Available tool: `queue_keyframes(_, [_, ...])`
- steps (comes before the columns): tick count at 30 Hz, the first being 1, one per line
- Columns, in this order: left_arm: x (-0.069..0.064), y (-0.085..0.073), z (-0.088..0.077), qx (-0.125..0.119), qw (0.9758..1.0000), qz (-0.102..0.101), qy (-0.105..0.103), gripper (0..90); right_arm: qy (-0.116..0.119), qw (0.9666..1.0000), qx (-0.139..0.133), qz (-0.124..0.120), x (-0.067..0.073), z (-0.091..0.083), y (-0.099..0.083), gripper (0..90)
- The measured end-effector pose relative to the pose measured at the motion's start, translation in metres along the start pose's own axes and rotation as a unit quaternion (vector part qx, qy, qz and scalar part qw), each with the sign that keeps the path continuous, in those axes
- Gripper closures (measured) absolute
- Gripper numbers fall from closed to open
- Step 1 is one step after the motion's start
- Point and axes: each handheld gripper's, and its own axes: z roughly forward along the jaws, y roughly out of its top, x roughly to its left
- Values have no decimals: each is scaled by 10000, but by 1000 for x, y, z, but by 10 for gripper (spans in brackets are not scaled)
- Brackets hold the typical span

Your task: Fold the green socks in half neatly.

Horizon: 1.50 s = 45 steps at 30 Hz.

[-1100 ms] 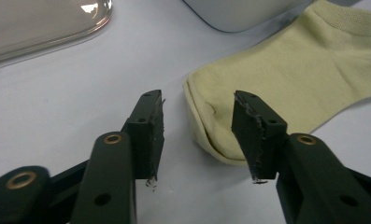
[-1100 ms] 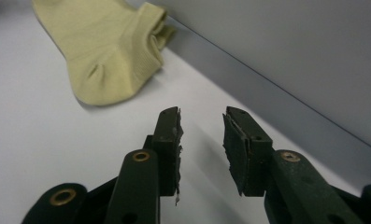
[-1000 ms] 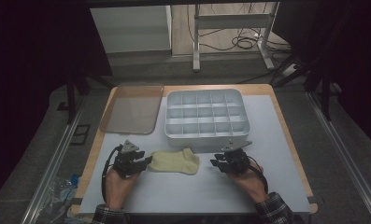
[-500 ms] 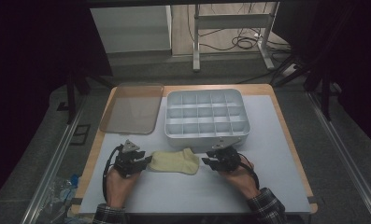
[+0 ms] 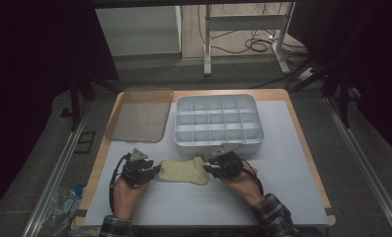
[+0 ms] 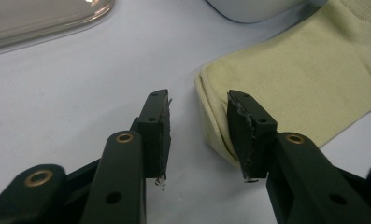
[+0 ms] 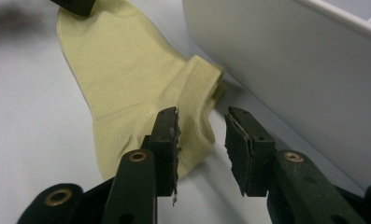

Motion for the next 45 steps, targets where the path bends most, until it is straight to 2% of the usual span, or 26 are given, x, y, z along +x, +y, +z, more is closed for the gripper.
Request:
queue_keyframes(13, [2, -3, 2, 101, 9999, -50, -103, 690, 65, 9997, 226, 14, 1, 22, 2, 623])
queue_keyframes(15, [2, -4, 3, 119, 9998, -59, -123, 714, 85, 9997, 208, 42, 0, 22, 2, 638])
queue_keyframes(16, [3, -5, 4, 101, 9996, -114, -227, 736, 176, 9995, 231, 133, -1, 22, 2, 711])
queue_keyframes(18, [3, -5, 5, 92, 9993, -149, -340, 787, 282, 9991, 251, 203, -1, 22, 2, 774])
queue_keyframes(20, [3, -6, 5, 69, 9991, -160, -388, 834, 315, 9988, 264, 265, -1, 21, 2, 800])
queue_keyframes(24, [2, -6, 3, 3, 9992, -151, -359, 864, 306, 9988, 280, 250, 0, 19, 3, 808])
queue_keyframes(32, [-9, 1, -5, -189, 9988, -1, -446, 866, 337, 9989, 232, 219, 3, 0, 4, 808])
queue_keyframes(36, [-23, 7, -8, -238, 9978, 119, -602, 863, 348, 9988, 222, 263, 3, -20, -1, 807])
queue_keyframes(37, [-23, 7, -8, -238, 9978, 119, -602, 862, 335, 9988, 228, 272, 3, -24, -3, 807])
queue_keyframes(38, [-29, 10, -7, -249, 9969, 154, -731, 861, 321, 9988, 242, 270, 3, -28, -5, 807])
queue_keyframes(39, [-29, 10, -7, -249, 9969, 154, -731, 862, 321, 9988, 242, 270, 3, -28, -5, 807])
queue_keyframes(40, [-32, 11, -7, -263, 9964, 173, -783, 861, 282, 9989, 239, 291, 3, -37, -10, 807])
queue_keyframes(41, [-35, 12, -7, -271, 9960, 201, -829, 861, 282, 9989, 239, 291, 3, -37, -10, 807])
queue_keyframes(42, [-43, 14, -5, -263, 9952, 280, -903, 861, 252, 9989, 248, 295, 4, -47, -15, 807])
queue_keyframes(45, [-50, 15, -2, -259, 9943, 333, -979, 860, 206, 9989, 276, 309, 4, -55, -20, 806])
